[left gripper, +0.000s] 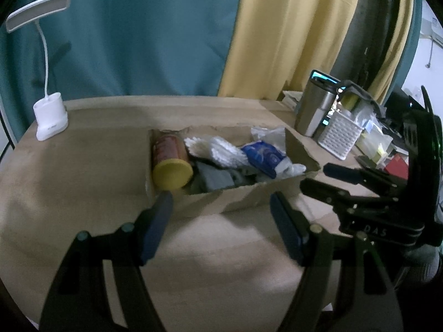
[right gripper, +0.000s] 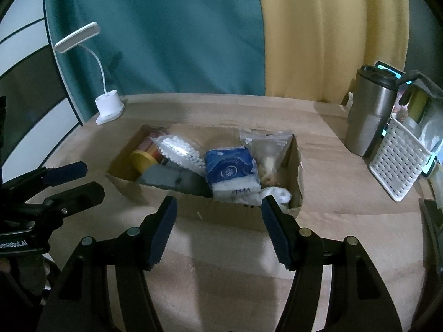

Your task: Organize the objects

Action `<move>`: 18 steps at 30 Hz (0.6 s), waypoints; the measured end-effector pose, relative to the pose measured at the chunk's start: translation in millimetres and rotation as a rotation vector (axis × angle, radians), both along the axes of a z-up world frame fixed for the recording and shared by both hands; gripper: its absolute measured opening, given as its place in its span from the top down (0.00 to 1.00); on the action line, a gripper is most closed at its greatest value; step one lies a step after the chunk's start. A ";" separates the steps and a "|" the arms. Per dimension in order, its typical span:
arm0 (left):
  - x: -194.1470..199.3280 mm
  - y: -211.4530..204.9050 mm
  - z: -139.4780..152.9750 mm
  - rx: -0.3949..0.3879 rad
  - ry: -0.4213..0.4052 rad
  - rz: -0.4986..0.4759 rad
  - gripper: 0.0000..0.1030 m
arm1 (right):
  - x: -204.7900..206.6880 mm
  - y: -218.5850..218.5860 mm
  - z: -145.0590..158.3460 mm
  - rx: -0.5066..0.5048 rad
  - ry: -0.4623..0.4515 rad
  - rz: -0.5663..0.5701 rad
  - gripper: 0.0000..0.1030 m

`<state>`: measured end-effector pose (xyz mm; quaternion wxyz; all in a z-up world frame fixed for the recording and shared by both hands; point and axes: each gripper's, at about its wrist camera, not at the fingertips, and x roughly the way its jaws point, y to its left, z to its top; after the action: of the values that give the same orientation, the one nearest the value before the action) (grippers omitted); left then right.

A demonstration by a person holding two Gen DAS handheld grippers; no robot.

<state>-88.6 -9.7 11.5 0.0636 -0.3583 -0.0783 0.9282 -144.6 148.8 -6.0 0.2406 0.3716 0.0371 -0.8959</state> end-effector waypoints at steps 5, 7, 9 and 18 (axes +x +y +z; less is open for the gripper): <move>8.0 4.6 -2.0 0.003 0.000 -0.001 0.22 | 10.7 2.2 0.4 0.003 0.003 0.004 0.33; 10.3 7.8 -3.3 0.007 -0.002 -0.002 0.22 | 13.8 3.8 0.6 0.003 0.006 0.001 0.29; 13.5 11.0 -3.9 0.011 -0.002 -0.006 0.22 | 18.2 6.1 1.0 0.000 0.011 -0.004 0.29; 28.7 14.8 -10.9 0.000 -0.010 0.009 0.22 | 37.9 17.1 -1.4 0.011 0.022 -0.021 0.26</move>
<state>-60.0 5.1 0.5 0.0590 -0.3624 -0.0802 0.9267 -106.7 165.9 -7.4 0.2286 0.3636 0.0406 -0.9021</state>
